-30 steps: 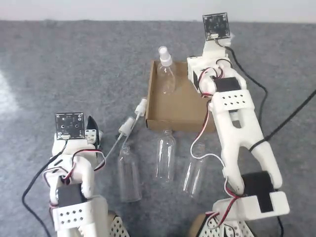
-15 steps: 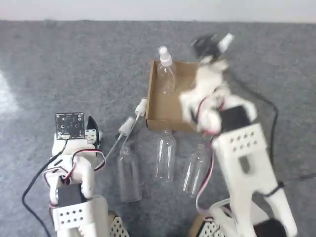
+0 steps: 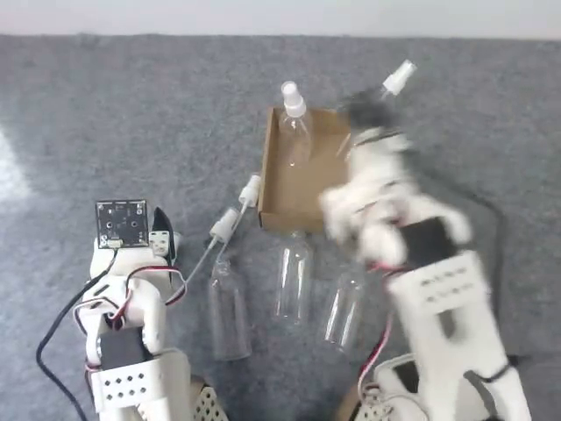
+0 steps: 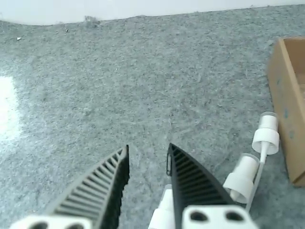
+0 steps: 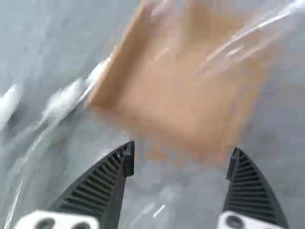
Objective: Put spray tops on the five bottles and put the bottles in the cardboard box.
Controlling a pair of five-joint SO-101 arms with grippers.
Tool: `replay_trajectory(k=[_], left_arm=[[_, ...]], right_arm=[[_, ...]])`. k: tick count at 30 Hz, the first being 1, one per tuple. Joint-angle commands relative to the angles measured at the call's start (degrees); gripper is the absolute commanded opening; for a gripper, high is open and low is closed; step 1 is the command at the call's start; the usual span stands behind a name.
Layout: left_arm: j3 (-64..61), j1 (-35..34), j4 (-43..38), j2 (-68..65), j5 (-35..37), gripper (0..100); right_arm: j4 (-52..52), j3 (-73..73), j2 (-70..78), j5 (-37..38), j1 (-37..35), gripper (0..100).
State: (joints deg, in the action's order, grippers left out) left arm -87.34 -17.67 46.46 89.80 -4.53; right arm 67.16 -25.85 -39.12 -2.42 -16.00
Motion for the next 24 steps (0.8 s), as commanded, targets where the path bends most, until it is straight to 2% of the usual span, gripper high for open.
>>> replay_trajectory(k=[1, 4, 8, 11, 18, 24], left_arm=[[1.45, -0.26, -0.09, 0.35, -0.44, 11], [0.66, -0.09, -0.7, 0.7, -0.44, 11], [-0.48, -0.18, -2.81, 0.7, -0.44, 11], [-0.48, -0.18, -2.73, 0.7, -0.44, 11], [-0.57, 0.0, -2.81, 0.7, -0.44, 11], [-0.57, 0.0, -2.81, 0.7, -0.44, 11]], right_arm=[[-9.98, 3.25, -1.45, 1.58, 14.81, 26.6], [-14.46, 2.2, 3.03, 1.23, 15.6, 26.6], [-26.24, 3.52, 13.93, -4.22, 12.18, 26.6], [-32.75, 7.65, 23.52, -5.01, 8.75, 27.0], [-35.21, 18.37, 39.43, -5.01, 3.21, 27.1], [-34.77, 26.29, 48.66, -5.19, 5.76, 27.1]])
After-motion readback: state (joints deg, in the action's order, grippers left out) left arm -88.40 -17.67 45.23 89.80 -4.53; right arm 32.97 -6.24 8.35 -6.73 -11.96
